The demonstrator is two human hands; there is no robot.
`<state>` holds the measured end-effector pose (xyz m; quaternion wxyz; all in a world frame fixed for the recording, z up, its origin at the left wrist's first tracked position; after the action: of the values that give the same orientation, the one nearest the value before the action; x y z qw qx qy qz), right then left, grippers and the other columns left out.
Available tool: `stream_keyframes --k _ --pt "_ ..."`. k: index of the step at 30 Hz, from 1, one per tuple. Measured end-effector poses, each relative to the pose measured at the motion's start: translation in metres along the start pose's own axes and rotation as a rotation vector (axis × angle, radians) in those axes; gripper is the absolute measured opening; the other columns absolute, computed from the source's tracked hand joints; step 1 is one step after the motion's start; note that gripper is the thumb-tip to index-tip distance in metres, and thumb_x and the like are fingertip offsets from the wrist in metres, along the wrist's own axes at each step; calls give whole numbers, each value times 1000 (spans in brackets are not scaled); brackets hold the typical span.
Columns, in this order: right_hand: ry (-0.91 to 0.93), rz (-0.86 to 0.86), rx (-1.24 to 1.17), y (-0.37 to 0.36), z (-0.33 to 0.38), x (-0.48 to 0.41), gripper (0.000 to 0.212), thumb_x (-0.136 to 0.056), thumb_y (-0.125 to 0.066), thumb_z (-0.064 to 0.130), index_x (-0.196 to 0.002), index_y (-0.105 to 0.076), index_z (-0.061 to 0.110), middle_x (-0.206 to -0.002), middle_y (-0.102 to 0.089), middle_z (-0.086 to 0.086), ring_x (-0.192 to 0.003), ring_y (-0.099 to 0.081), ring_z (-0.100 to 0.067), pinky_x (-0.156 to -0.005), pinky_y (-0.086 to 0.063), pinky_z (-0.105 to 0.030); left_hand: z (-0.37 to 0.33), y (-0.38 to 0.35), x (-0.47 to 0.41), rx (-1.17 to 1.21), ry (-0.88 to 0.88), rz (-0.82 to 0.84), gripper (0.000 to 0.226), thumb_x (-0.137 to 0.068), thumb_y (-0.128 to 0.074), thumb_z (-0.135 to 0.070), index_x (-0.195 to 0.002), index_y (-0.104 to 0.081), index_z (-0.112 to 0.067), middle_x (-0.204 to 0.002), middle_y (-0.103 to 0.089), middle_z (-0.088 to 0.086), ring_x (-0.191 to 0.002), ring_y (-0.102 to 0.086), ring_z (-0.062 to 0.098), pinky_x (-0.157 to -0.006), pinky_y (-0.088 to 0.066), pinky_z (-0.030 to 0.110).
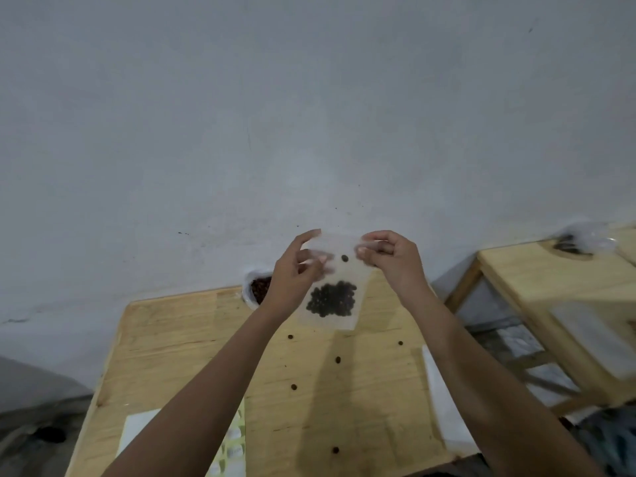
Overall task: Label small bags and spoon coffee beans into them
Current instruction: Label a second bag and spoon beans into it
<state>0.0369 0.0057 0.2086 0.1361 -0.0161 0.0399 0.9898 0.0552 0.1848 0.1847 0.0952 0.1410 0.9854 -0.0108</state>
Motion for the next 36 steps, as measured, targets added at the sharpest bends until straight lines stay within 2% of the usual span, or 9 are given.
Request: stream_keyframes --k 3,7,12,16,18,20,24,29,36 --pt "-5 -96 -30 6 -15 12 28 -82 -69 8 -98 -55 26 -85 -67 -3 -81 -66 -19 -73 -56 -30 4 -11 5 74 30 -19 42 -94 -54 -10 -130 -42 -27 -92 -70 7 -78 -71 23 -74 -58 34" --pt "-67 -175 -18 20 -48 40 32 -86 -64 6 -94 -40 26 -94 -57 -1 -77 -61 -16 -62 -55 -23 24 -35 14 165 106 -51 44 -94 -52 -4 -131 -39 -24 -88 -69 4 -73 -70 17 -69 -58 29" --pt "-202 -214 140 49 -106 77 21 -88 -62 8 -86 -47 23 -97 -57 -3 -76 -62 -18 -60 -55 -24 79 -67 44 51 231 -8 45 -93 -55 -10 -133 -39 -21 -96 -65 11 -71 -69 17 -62 -57 27" --pt "-343 -208 312 71 -153 100 11 -88 -62 9 -90 -55 18 -91 -60 1 -84 -64 -23 -75 -56 -36 131 -86 74 -114 352 50 50 -91 -58 -9 -129 -36 -33 -106 -58 11 -74 -67 25 -67 -58 45" --pt "-371 -189 383 77 -171 109 10 -87 -63 9 -90 -56 16 -89 -59 4 -86 -62 -20 -76 -53 -31 149 -93 86 -189 409 90 55 -88 -60 -6 -129 -36 -34 -103 -56 7 -78 -64 33 -70 -54 51" --pt "-403 -154 455 81 -185 115 14 -86 -64 9 -90 -54 18 -91 -58 5 -87 -61 -17 -75 -49 -25 160 -99 92 -254 474 111 55 -87 -58 -1 -132 -38 -26 -99 -54 1 -81 -63 31 -73 -53 46" --pt "-430 -50 522 83 -203 116 23 -84 -65 5 -96 -51 19 -100 -52 2 -88 -57 -17 -72 -48 -16 174 -104 95 -373 499 127 51 -83 -57 2 -129 -43 -16 -107 -52 1 -78 -55 12 -64 -48 15" --pt "-372 95 767 79 -211 109 26 -84 -60 11 -109 -54 11 -112 -50 -3 -98 -55 -19 -83 -46 -23 176 -108 90 -551 501 131 60 -79 -64 0 -133 -41 -10 -128 -41 5 -116 -45 17 -89 -35 14" --pt "-349 28 706 98 -199 96 22 -82 -63 9 -103 -58 14 -109 -53 0 -95 -57 -18 -80 -46 -22 167 -140 69 -694 342 108 47 -85 -63 -10 -128 -45 -12 -132 -39 4 -126 -36 18 -99 -31 20"
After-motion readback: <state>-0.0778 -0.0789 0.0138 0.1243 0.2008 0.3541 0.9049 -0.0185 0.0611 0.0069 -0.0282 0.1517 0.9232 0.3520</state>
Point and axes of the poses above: each hand's wrist, its own x-axis away from the middle knuckle, its own y-axis out of the back of the hand, z = x × y, the point moved 2 cm from there along -x, towards the middle knuckle
